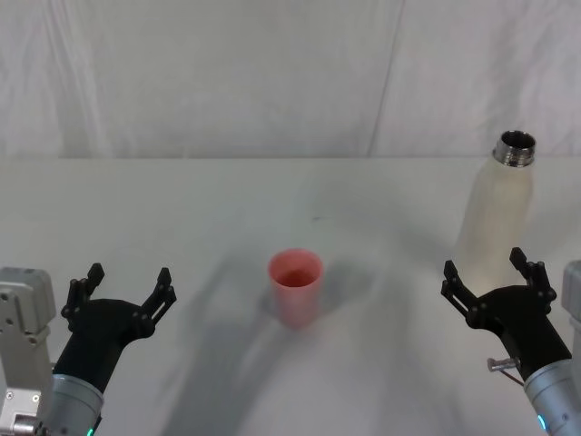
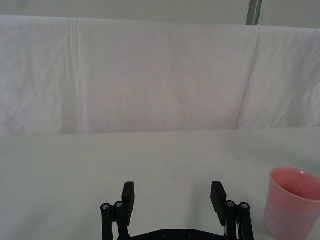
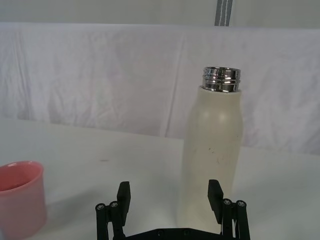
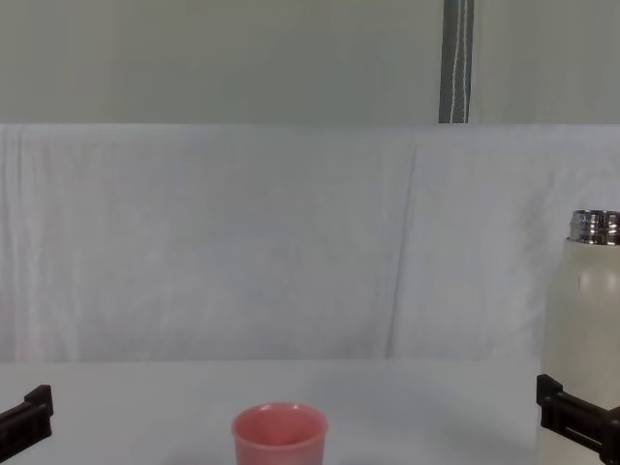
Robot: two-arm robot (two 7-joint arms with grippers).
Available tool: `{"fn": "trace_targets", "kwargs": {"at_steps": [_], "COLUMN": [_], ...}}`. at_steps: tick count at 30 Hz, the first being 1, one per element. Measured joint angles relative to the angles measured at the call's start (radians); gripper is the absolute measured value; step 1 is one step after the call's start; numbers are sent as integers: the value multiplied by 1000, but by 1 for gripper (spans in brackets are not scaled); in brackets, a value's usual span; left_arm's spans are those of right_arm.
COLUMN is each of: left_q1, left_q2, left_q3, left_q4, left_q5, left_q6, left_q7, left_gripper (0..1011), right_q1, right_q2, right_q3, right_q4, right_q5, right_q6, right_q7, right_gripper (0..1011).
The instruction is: Grasp the thermos with one hand and pour water into the cup lid.
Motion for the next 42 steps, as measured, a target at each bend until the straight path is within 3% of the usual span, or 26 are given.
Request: {"fn": "trace_targets", "kwargs": {"at_steps": [18, 42], "left_q1": [0, 0], "left_q2": [0, 0], "left_q3": [0, 0], "left_q4": [0, 0], "left_q5": [0, 0], "left_q6": [0, 0], "left_q7": [0, 0], "left_gripper": [1001, 1001], "right_q1": [73, 169], "right_q2": [-50, -20], "right_q3": [77, 111], "right_q4": [113, 212], "right_q5": [38, 74], "right_q6": [-46, -28], "right_q7": [71, 143], "right_gripper": [1001, 1001]}}
